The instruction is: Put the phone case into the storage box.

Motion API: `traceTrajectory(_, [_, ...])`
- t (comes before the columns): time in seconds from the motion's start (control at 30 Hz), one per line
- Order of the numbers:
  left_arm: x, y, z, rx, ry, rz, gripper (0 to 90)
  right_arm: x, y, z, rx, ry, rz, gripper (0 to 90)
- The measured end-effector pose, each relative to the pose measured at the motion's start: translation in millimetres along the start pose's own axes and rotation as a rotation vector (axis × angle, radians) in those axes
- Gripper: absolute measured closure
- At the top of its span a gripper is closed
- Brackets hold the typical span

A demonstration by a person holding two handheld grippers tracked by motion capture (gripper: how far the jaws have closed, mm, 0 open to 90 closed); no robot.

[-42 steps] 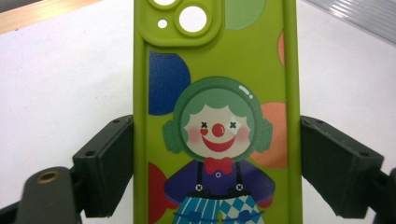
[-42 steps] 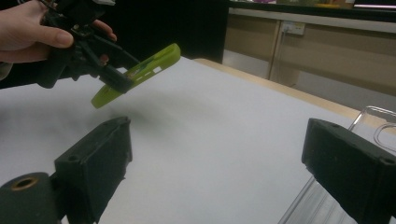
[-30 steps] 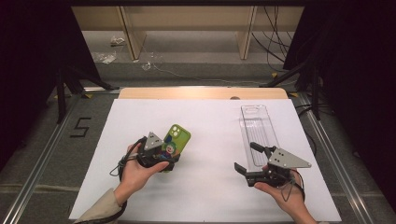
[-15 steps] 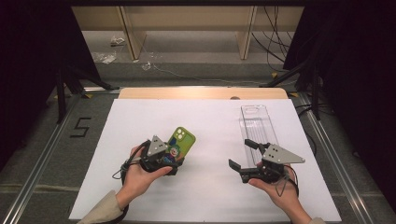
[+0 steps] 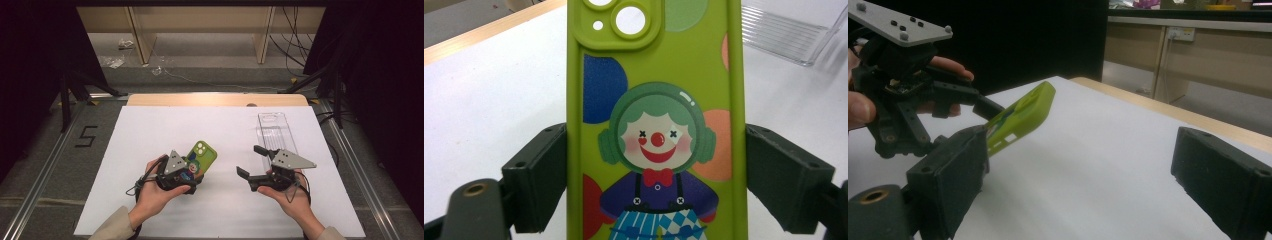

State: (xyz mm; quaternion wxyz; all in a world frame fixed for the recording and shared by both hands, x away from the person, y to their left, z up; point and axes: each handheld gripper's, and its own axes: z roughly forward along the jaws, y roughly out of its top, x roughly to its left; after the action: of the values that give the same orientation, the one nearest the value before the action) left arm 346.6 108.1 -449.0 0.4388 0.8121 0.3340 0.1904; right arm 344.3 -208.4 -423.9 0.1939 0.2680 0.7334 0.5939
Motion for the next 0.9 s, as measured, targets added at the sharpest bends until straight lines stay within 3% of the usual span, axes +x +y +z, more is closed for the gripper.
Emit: traceTrajectory(0.9, [-27.0, 2.4, 3.7, -0.011, -0.043, 0.056, 16.1, 9.5, 10.7, 51.7, 0.048, 0.062, 0.039, 10.0])
